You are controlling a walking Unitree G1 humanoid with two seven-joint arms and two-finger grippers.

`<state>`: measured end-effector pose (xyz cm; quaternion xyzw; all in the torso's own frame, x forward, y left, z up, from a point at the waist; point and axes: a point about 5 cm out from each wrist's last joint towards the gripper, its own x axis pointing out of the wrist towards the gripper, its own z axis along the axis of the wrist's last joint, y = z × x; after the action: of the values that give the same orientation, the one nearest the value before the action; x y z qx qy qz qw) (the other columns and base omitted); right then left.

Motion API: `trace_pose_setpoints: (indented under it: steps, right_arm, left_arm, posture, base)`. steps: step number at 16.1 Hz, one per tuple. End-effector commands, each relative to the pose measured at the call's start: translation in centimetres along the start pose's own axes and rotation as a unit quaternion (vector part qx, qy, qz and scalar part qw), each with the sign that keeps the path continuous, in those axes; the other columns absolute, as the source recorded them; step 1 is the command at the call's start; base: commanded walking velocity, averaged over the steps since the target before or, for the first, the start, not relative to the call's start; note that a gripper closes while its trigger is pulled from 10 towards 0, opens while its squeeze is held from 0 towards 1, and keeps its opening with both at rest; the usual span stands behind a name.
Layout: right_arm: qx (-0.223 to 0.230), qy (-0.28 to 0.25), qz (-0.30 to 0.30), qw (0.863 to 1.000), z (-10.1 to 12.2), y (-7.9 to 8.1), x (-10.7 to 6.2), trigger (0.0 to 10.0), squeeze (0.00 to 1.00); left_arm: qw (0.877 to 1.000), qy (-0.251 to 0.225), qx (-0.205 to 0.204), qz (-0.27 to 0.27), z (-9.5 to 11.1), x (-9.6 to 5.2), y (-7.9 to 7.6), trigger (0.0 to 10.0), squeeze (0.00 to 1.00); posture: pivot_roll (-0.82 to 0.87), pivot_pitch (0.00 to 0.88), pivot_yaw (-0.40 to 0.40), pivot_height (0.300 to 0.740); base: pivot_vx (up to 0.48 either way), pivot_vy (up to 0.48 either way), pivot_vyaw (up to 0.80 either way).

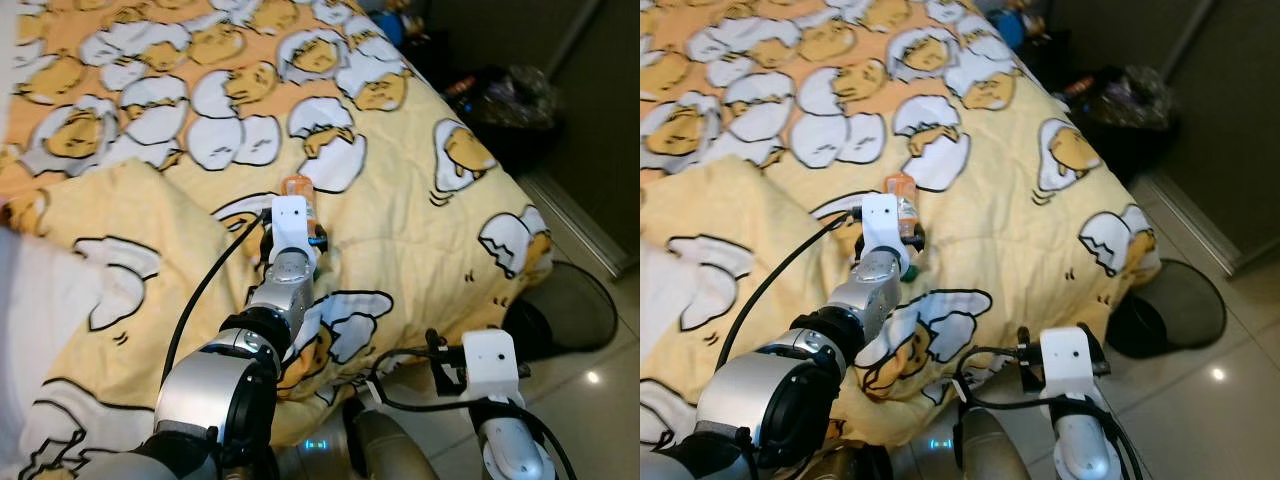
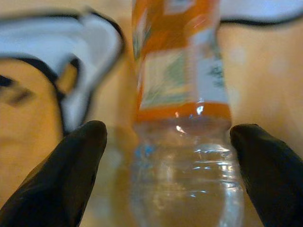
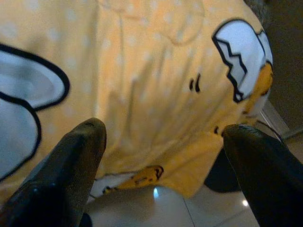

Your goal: Clean up the room

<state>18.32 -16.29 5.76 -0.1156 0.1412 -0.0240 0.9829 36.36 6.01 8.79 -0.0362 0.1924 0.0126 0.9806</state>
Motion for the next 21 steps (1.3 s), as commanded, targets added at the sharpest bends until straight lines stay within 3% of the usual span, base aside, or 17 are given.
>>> trace_pose_setpoints:
  steps: [1,2,3,4,5,9,11,15,16,18,19,20,21]
  right_arm:
    - [-0.005,0.011,-0.002,1.0,-0.3,-0.4,-0.4,10.0,0.0]
    - [-0.005,0.012,-0.002,1.0,-0.4,-0.5,-0.4,10.0,0.0]
    - [-0.004,0.015,-0.001,1.0,-0.3,-0.4,-0.2,10.0,0.0]
    - [-0.004,0.013,0.001,1.0,-0.2,-0.3,-0.1,10.0,0.0]
    - [-0.004,0.012,0.004,1.0,-0.1,-0.3,0.0,10.0,0.0]
    - [-0.002,0.012,0.006,1.0,0.0,-0.4,0.8,10.0,0.0]
    - [0.0,0.012,0.011,1.0,0.0,-0.3,1.5,10.0,0.0]
    - [-0.003,-0.002,0.033,0.999,0.6,0.0,4.1,10.0,0.0]
    - [0.0,-0.011,0.039,0.999,1.2,0.3,5.2,10.0,0.0]
    - [0.01,-0.04,0.073,0.996,2.8,1.6,7.3,10.0,0.0]
    - [0.011,-0.05,0.089,0.995,3.4,2.3,8.5,10.0,0.0]
    - [0.011,-0.05,0.089,0.995,3.4,2.3,8.5,10.0,0.0]
    - [0.016,-0.075,0.102,0.992,4.9,2.8,9.6,10.0,0.0]
  left_arm:
    - [0.997,0.05,0.003,-0.057,-2.5,-1.0,-2.7,10.0,0.0]
    - [0.996,0.053,0.009,-0.065,-2.7,-1.1,-2.9,10.0,0.0]
    - [0.994,0.08,0.043,-0.056,-4.3,-1.3,-2.4,10.0,0.0]
    - [0.994,0.08,0.059,-0.048,-4.5,-1.3,-2.0,4.4,0.0]
    - [0.993,0.07,0.083,-0.038,-4.3,-1.1,-1.5,0.0,0.0]
    - [0.994,0.017,0.108,-0.032,-2.4,-0.5,-0.6,0.0,0.0]
    - [0.996,0.01,0.084,-0.038,-2.0,-0.4,-0.5,0.0,0.0]
    - [0.994,-0.064,0.068,-0.064,0.5,-0.2,-0.3,0.0,0.0]
    - [0.99,-0.111,0.045,-0.07,2.1,-0.1,0.4,0.0,0.0]
    - [0.973,-0.226,0.032,-0.039,4.9,-0.9,4.7,0.0,0.0]
    - [0.964,-0.262,0.038,-0.024,5.3,-1.9,6.8,0.0,0.0]
    - [0.964,-0.262,0.038,-0.024,5.3,-1.9,6.8,0.0,0.0]
    - [0.958,-0.281,0.051,-0.008,4.7,-3.4,9.1,0.0,0.0]
  posture:
    - [-0.45,0.262,0.024,0.74]
    - [-0.45,0.262,0.024,0.74]
    - [-0.45,0.255,0.023,0.74]
    - [-0.45,0.254,0.022,0.74]
    - [-0.44,0.251,0.021,0.74]
    - [-0.41,0.236,0.015,0.74]
    - [-0.39,0.221,0.0,0.74]
    - [-0.3,0.139,-0.034,0.74]
    - [-0.26,0.107,-0.048,0.74]
    - [-0.13,0.038,-0.077,0.74]
    - [-0.06,0.005,-0.087,0.74]
    - [-0.06,0.005,-0.087,0.74]
    - [-0.01,0.0,-0.093,0.74]
  base:
    - [0.0,0.0,0.0]
    - [0.0,0.0,0.0]
    - [0.0,0.0,0.0]
    - [0.0,0.0,0.0]
    - [0.0,0.0,0.0]
    - [0.0,0.0,0.0]
    - [0.0,0.0,0.0]
    - [0.0,0.0,0.0]
    - [0.0,0.0,0.0]
    - [0.0,0.0,0.0]
    - [0.0,0.0,0.0]
    - [0.0,0.0,0.0]
    - [0.0,0.0,0.0]
